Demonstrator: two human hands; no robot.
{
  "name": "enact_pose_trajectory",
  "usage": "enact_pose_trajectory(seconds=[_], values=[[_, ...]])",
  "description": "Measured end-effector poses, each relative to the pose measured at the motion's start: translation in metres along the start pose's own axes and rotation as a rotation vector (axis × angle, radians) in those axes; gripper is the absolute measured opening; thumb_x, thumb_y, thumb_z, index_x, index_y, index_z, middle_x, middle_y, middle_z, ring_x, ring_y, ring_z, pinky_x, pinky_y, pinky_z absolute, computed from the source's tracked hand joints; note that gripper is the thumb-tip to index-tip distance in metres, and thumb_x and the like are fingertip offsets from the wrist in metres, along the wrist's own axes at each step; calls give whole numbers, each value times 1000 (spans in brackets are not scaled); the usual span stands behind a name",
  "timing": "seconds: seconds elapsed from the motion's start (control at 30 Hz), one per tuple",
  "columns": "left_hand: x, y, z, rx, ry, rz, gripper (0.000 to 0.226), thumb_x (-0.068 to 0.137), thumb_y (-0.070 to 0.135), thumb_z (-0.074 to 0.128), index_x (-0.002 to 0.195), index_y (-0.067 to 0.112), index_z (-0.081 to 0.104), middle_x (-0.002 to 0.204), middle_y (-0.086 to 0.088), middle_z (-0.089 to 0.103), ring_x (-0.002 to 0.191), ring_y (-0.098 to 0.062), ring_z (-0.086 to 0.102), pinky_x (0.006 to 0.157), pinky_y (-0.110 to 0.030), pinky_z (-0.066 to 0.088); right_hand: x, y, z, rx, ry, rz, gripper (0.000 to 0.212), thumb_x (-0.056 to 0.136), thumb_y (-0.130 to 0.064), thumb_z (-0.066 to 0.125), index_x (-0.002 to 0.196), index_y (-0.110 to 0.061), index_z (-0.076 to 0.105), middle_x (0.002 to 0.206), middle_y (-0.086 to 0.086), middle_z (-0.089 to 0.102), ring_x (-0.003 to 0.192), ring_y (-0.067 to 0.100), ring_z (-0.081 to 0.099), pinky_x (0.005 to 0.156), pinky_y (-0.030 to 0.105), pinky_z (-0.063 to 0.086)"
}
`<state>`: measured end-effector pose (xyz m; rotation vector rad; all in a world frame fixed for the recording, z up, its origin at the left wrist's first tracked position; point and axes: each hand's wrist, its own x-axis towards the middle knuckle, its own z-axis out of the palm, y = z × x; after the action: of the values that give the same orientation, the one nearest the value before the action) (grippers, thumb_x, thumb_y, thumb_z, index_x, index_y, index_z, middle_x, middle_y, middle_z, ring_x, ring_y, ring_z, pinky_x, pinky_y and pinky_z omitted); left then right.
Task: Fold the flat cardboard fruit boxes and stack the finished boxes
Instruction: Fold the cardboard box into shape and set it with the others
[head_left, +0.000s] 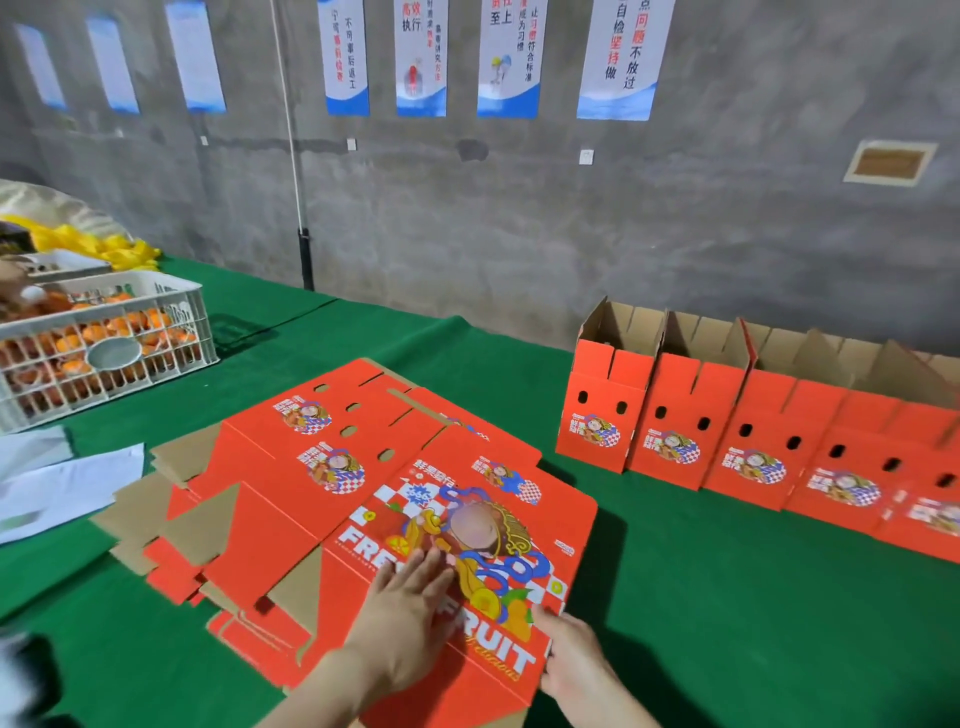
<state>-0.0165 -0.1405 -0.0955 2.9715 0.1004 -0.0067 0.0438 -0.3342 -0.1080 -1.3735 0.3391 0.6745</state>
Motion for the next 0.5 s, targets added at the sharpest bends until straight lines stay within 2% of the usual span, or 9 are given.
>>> enact_pose_trajectory(seconds=[0.1, 0.17, 0.23, 0.27, 0.33, 0.43, 0.5], values=[[-12, 27, 2, -21, -53, 49, 64, 96, 55, 30, 152, 30, 12, 160, 6, -5, 147, -14, -7, 118, -36, -5, -21, 7, -21, -23, 82, -42, 15, 94, -4, 55, 107, 1, 61, 97, 22, 70, 90, 35, 67, 73, 43, 52], [-17, 41, -3, -99, -68, 113, 64, 94, 49, 40, 151, 30, 19, 160, 6, 0, 148, -12, -2, 119, -33, 0, -36, 6, -35, -27, 156, -100, 14, 96, -4, 53, 105, 0, 62, 94, 21, 71, 87, 35, 68, 75, 44, 53], [-20, 54, -16, -308, -37, 201, 52, 93, 35, 50, 143, 25, 42, 158, 5, 18, 145, -7, 17, 115, -19, 16, -52, 3, -53, -20, 227, -158, 13, 98, -7, 51, 102, -4, 63, 91, 19, 71, 81, 33, 69, 69, 41, 54], [-21, 60, -25, -410, -7, 233, 42, 93, 27, 53, 135, 23, 53, 154, 6, 30, 139, -3, 29, 107, -9, 24, -60, 0, -65, -9, 255, -188, 13, 98, -8, 50, 102, -5, 62, 89, 18, 71, 78, 32, 69, 65, 39, 53], [-25, 68, -45, -512, 110, 235, 31, 94, 18, 55, 123, 23, 62, 136, 8, 52, 124, -2, 48, 92, 1, 30, -78, -10, -91, 27, 317, -250, 13, 98, -7, 49, 100, -4, 62, 86, 19, 71, 69, 29, 69, 57, 34, 52], [-30, 70, -69, -533, 321, 188, 28, 90, 16, 62, 118, 22, 66, 119, 9, 65, 108, -4, 59, 80, 4, 31, -109, -25, -137, 19, 407, -299, 14, 98, -11, 51, 95, -5, 63, 73, 14, 72, 53, 23, 68, 46, 27, 50], [-32, 69, -81, -542, 301, 184, 36, 88, 26, 66, 123, 20, 62, 124, 10, 62, 114, -5, 56, 83, 0, 31, -128, -32, -167, 13, 458, -310, 14, 97, -10, 53, 92, -5, 65, 63, 11, 71, 47, 21, 66, 41, 24, 49]])
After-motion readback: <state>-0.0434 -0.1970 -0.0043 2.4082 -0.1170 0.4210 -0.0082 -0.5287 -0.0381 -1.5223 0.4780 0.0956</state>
